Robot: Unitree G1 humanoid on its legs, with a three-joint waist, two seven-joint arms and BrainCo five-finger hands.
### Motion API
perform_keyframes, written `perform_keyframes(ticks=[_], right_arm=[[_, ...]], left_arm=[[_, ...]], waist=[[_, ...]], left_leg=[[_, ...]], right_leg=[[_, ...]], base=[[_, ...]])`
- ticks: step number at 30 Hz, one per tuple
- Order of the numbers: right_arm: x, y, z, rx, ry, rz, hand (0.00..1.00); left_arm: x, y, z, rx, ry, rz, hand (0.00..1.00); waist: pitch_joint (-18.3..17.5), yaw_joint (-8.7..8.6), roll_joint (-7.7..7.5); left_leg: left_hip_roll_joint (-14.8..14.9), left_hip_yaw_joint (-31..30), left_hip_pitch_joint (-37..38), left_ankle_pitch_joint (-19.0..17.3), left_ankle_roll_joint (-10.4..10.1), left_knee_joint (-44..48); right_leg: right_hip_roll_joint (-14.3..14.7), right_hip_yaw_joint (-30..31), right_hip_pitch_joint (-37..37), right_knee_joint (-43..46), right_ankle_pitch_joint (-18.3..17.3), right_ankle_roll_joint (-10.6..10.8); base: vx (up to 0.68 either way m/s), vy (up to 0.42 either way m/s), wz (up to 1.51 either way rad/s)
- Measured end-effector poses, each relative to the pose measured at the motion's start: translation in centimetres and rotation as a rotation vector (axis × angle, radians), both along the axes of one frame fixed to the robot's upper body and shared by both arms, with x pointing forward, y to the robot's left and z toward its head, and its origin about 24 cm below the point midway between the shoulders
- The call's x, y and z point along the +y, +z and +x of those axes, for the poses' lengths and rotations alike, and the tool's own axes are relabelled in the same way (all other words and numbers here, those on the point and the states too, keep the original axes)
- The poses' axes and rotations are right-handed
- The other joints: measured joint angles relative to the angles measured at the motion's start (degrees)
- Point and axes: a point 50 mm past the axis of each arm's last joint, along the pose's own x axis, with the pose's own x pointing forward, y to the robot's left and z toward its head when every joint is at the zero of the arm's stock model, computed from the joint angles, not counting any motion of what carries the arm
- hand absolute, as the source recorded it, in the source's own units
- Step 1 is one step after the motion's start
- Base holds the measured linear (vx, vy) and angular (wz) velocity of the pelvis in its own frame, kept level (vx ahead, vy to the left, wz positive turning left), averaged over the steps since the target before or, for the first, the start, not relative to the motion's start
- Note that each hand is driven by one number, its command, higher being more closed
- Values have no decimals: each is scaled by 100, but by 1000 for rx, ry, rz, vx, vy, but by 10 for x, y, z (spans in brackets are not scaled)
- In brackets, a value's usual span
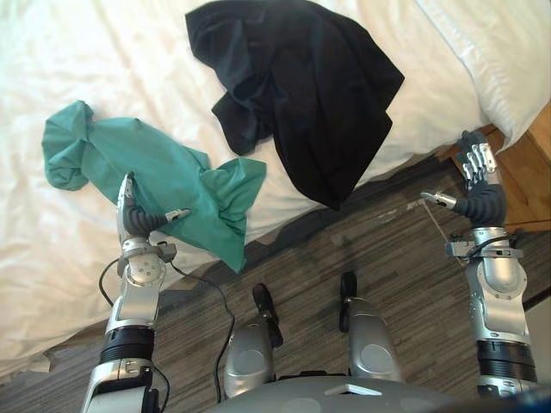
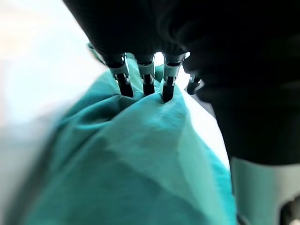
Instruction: Tidy the bed and pick cloth on bed and put in laundry
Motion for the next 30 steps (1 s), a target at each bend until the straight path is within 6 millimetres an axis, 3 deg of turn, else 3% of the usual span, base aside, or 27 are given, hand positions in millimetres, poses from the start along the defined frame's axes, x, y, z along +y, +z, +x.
perform_keyframes(ticks=[3, 10, 14, 18, 25, 30], right_arm=[[3, 12, -6, -49, 34, -23, 0], [19, 37, -17, -150, 152, -116, 0], [33, 56, -12, -201, 224, -250, 0], [57, 78, 2, -262, 250, -397, 0], [86, 102, 25, -304, 228, -538, 0], [106, 107, 47, -261, 228, -597, 0]], left_arm=[[-2, 10, 4, -14, -43, 18, 100], [-22, -7, 14, 240, -203, 172, 100], [-38, -20, 20, 299, -278, 139, 100], [-54, -26, 29, 317, -388, 7, 100], [-62, -22, 42, 262, -458, -187, 100], [-75, -14, 54, 193, -491, -258, 100]], waist=[[27, 12, 17], [86, 0, 114], [111, 1, 174], [111, 18, 174], [113, 33, 173], [142, 228, 110]], left_leg=[[46, 114, -130, -3, -6, 49], [129, 459, -133, -22, -32, 180], [132, 586, -73, -115, -27, 248], [115, 562, -211, -134, -31, 359], [143, 214, -508, -103, 10, 538], [190, -58, -713, -57, 7, 626]], right_leg=[[23, 51, -201, 110, -21, -35], [62, 206, -344, 255, -46, -74], [53, 292, -359, 336, -56, -68], [-20, 290, -536, 554, -118, -45], [-139, -42, -556, 646, -157, -48], [-152, -289, -557, 673, -169, -69]], base=[[3, -30, -7], [8, -29, -12], [-16, -1, -12], [-36, -28, 7], [-20, -37, 24], [-33, -28, 26]])
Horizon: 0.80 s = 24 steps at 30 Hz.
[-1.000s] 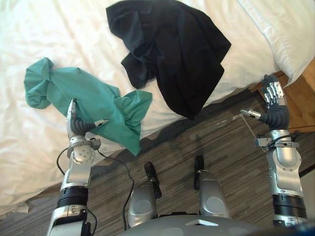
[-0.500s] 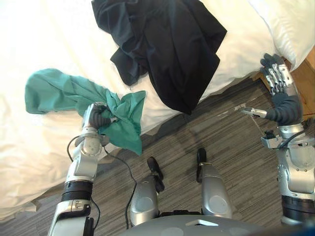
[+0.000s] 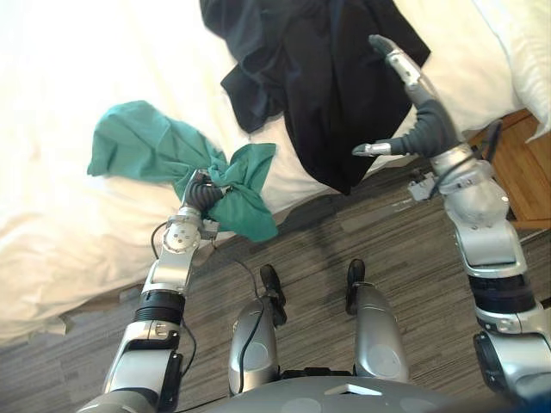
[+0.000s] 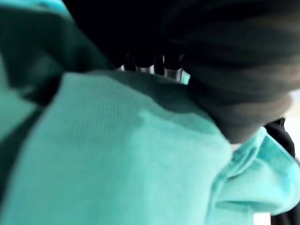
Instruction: Tidy the bed and pick cloth on bed and put in laundry
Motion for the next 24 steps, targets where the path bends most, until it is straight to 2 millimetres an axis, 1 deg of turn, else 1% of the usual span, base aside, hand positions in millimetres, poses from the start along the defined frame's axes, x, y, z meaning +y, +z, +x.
perform_keyframes(ticks=[2, 6, 7, 8, 10, 11, 12, 13, 14, 16, 18, 19, 21, 23, 24], right_arm=[[0, 4, 12, 21, -37, 14, 0], [-2, 12, 29, 50, -97, 48, 0], [-3, 13, 34, 63, -120, 61, 0], [-4, 13, 36, 68, -129, 64, 0], [-5, 14, 47, 96, -171, 80, 0], [-5, 15, 49, 100, -180, 84, 0], [-6, 19, 52, 102, -196, 102, 0], [-7, 24, 56, 104, -208, 125, 0], [-7, 26, 58, 106, -212, 134, 0], [-9, 31, 64, 126, -224, 169, 0], [-9, 35, 65, 121, -227, 180, 0], [-8, 41, 66, 108, -231, 190, 0], [-8, 47, 67, 102, -239, 196, 0], [-9, 48, 70, 121, -262, 197, 0], [-9, 47, 72, 131, -270, 194, 0]], left_arm=[[-6, 10, 7, -45, -16, -17, 100], [-9, 24, 15, -94, -36, -39, 100], [-11, 30, 19, -106, -58, -59, 100], [-12, 32, 20, -112, -68, -66, 100], [-16, 44, 26, -135, -125, -87, 100], [-17, 47, 28, -143, -139, -98, 100], [-20, 54, 31, -161, -164, -116, 100], [-22, 61, 34, -180, -180, -127, 100], [-23, 64, 35, -189, -188, -141, 100], [-29, 69, 38, -215, -200, -198, 100], [-31, 72, 39, -231, -197, -229, 100], [-32, 80, 42, -257, -198, -232, 100], [-34, 90, 44, -288, -203, -232, 100], [-40, 102, 48, -327, -220, -247, 100], [-41, 105, 48, -334, -222, -250, 100]], waist=[[55, 96, -116], [56, 148, -306], [61, 227, -361], [65, 244, -383], [48, 279, -474], [34, 320, -497], [24, 395, -536], [17, 429, -567], [17, 446, -567], [27, 557, -604], [23, 582, -605], [23, 573, -604], [22, 587, -604], [23, 689, -604], [24, 701, -606]], left_leg=[[13, -176, -95, 96, -16, -33], [34, -465, -296, 202, -38, -30], [69, -526, -348, 219, -51, -15], [77, -573, -379, 231, -56, -5], [110, -798, -599, 299, -70, 30], [115, -843, -673, 305, -76, 57], [148, -926, -821, 326, -95, 102], [177, -975, -936, 372, -98, 96], [193, -1019, -998, 396, -102, 100], [239, -1089, -1107, 450, -115, 100], [253, -1142, -1244, 456, -113, 155], [283, -1208, -1449, 472, -109, 220], [313, -1252, -1664, 504, -100, 279], [363, -1269, -1885, 546, -77, 277], [378, -1275, -1938, 556, -63, 272]], right_leg=[[-3, -166, 0, 24, -16, -28], [9, -434, 1, 34, -45, -79], [21, -488, 1, 33, -47, -82], [26, -522, 1, 31, -47, -83], [62, -745, -24, 2, -42, -94], [84, -774, -57, -6, -33, -108], [129, -833, -132, -38, -8, -146], [159, -903, -197, -71, 29, -186], [179, -948, -206, -110, 58, -195], [219, -1014, -246, -195, 124, -229], [227, -1058, -318, -195, 142, -249], [250, -1113, -451, -197, 187, -270], [278, -1142, -612, -193, 227, -295], [316, -1168, -821, -190, 291, -335], [319, -1184, -859, -189, 300, -336]], base=[[-29, -43, 35], [-33, -40, 35], [-21, -29, 17], [-31, -39, 30], [-37, -40, 40], [-46, -33, 28], [-40, -27, 19], [-34, -36, 19], [-15, -34, 21], [-13, -21, 9], [-22, -8, 5], [-65, -14, 11], [-73, -11, 5], [-78, -15, -1], [-80, -25, 3]])
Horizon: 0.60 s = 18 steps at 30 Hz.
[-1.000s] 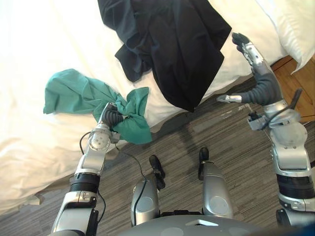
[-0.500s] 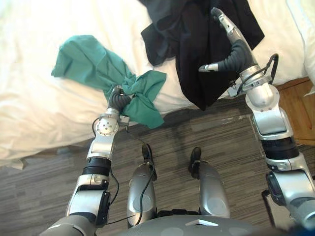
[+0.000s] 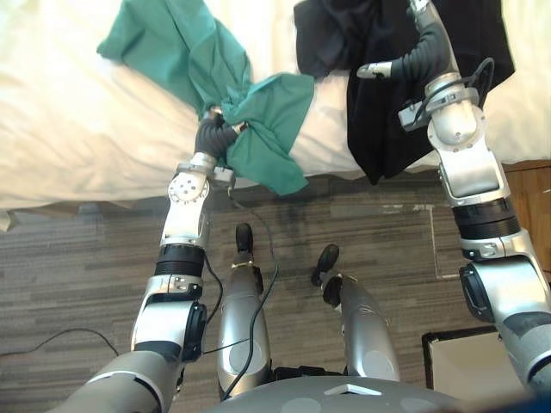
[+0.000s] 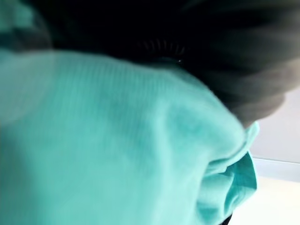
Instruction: Tidy the bed and pick cloth on bed and put in laundry
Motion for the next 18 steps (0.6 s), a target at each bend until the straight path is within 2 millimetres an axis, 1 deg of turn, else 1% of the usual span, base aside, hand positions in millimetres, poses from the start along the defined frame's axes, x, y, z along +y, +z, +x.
perform_keyframes(ticks=[1, 3, 4, 5, 8, 12, 15, 16, 17, 18], right_arm=[[-1, -1, 3, 17, -15, -5, 0], [-1, 6, 7, 36, -43, -9, 0], [-2, 8, 9, 40, -59, -18, 0], [-4, 9, 12, 53, -94, -36, 0], [-11, 2, 19, 107, -170, -70, 0], [-12, 26, 21, 87, -255, -152, 0], [-18, 38, 21, 104, -312, -210, 0], [-19, 37, 23, 129, -315, -223, 0], [-21, 37, 25, 159, -317, -247, 100], [-23, 38, 25, 173, -317, -257, 100]], left_arm=[[-2, 4, 0, -14, -2, -4, 100], [-3, 18, -3, -75, -5, -10, 100], [-3, 22, -3, -92, -9, -17, 100], [-4, 30, -4, -122, -18, -28, 100], [-7, 41, -4, -159, -30, -38, 100], [-2, 57, -9, -220, -32, -36, 100], [-5, 69, -9, -262, -43, -40, 100], [-5, 70, -9, -265, -43, -40, 100], [-5, 70, -9, -262, -42, -40, 100], [-5, 70, -9, -261, -40, -41, 100]], waist=[[-1, 5, 2], [-1, 7, 1], [0, 9, 0], [4, 25, -1], [3, 62, 1], [-3, 89, 12], [-2, 148, 12], [-2, 150, 11], [-2, 160, 11], [-2, 168, 11]], left_leg=[[16, -14, -96, 27, 13, 0], [37, -16, -360, 111, 9, -1], [39, -16, -449, 136, 6, -4], [43, -18, -582, 205, 45, -4], [105, -52, -804, 275, 32, 7], [171, -10, -1134, 336, 45, 62], [240, 18, -1333, 394, 62, 136], [244, 15, -1344, 405, 55, 143], [269, 16, -1349, 403, 51, 183], [285, 16, -1362, 401, 54, 216]], right_leg=[[2, -29, -61, 11, 9, -9], [-1, -103, -345, 61, 32, -43], [-7, -105, -439, 95, 37, -51], [-17, -114, -588, 152, 47, -65], [-1, -134, -808, 219, 85, -108], [15, -130, -1158, 286, 121, -163], [53, -152, -1349, 313, 162, -185], [62, -164, -1351, 309, 180, -200], [63, -163, -1348, 314, 183, -203], [64, -164, -1348, 316, 182, -202]], base=[[-82, -28, 6], [-82, -24, 5], [-74, -29, 3], [-67, -35, 3], [-55, -46, 2], [-65, -38, -7], [-48, -31, -3], [-37, -32, -2], [0, 0, 0], [-33, -28, -2]])
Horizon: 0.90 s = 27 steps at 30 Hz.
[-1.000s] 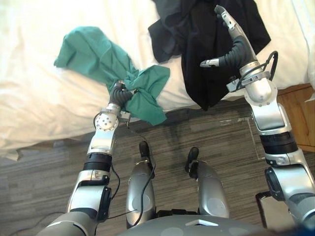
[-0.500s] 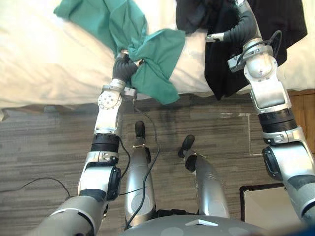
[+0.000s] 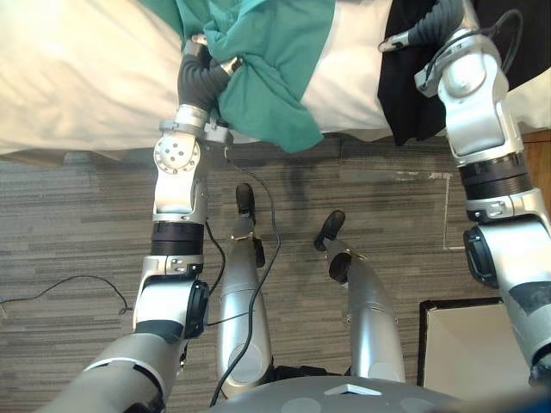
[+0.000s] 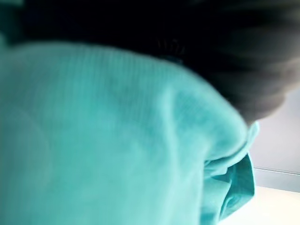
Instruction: Tidy the bed and pick cloth on bed and put in laundry
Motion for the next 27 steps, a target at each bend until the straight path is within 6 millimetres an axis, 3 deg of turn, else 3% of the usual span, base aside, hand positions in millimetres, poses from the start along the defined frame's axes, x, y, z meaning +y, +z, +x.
perform_keyframes(ticks=[6, 9, 12, 17, 19, 20, 23, 24, 25, 27], right_arm=[[-19, -5, 5, 52, -56, 33, 100], [-32, -22, 12, 122, -101, 61, 100], [-44, -52, 15, 193, -119, 90, 100], [-54, -116, 15, 270, -101, 318, 100], [-48, -164, 9, 319, -83, 509, 100], [-45, -176, 7, 322, -76, 560, 100], [-17, -249, -20, 386, -54, 770, 100], [-11, -258, -25, 387, -47, 799, 100], [-3, -275, -39, 375, -40, 856, 100], [2, -286, -52, 345, -50, 933, 100]], left_arm=[[1, -3, 3, 23, 21, 4, 100], [2, -14, 8, 81, 44, 30, 100], [5, -27, 14, 160, 57, 28, 100], [14, -62, 21, 329, 98, 29, 100], [24, -94, 18, 448, 144, -4, 100], [25, -103, 16, 483, 150, -14, 100], [29, -163, -1, 695, 231, -74, 100], [30, -176, -6, 747, 251, -80, 100], [31, -205, -19, 864, 292, -72, 100], [31, -233, -37, 977, 324, -44, 100]], waist=[[-79, -1, -35], [-249, -3, -119], [-276, 4, -142], [-323, -4, -196], [-360, -23, -268], [-360, -30, -267], [-359, -153, -269], [-359, -180, -269], [-354, -198, -277], [-344, -292, -279]], left_leg=[[51, -105, -157, -30, 40, 293], [65, -119, -139, -34, 41, 351], [102, -122, 30, -117, 59, 436], [145, -89, 379, -213, 26, 476], [156, 32, 682, -217, 23, 361], [159, 87, 780, -217, 23, 319], [150, 424, 1453, -218, 22, 56], [141, 498, 1581, -220, 19, -24], [90, 675, 1936, -221, 0, -231], [-62, 853, 2452, -141, -36, -614]], right_leg=[[18, -69, 12, 58, 16, 1], [32, -80, 68, 45, 30, 0], [58, -93, 315, -1, 34, 8], [118, -84, 764, -178, 51, 38], [148, -48, 1029, -346, 91, 101], [159, -40, 1127, -409, 105, 120], [147, 103, 1653, -687, 172, 217], [149, 153, 1738, -740, 185, 236], [151, 302, 1934, -853, 210, 271], [132, 474, 2217, -1015, 267, 335]], base=[[-8, -4, 1], [-14, -24, 0], [-13, -23, 0], [-16, -28, -1], [3, -48, -5], [22, -46, -3], [68, -47, -11], [85, -30, -33], [69, -15, -31], [141, -21, -35]])
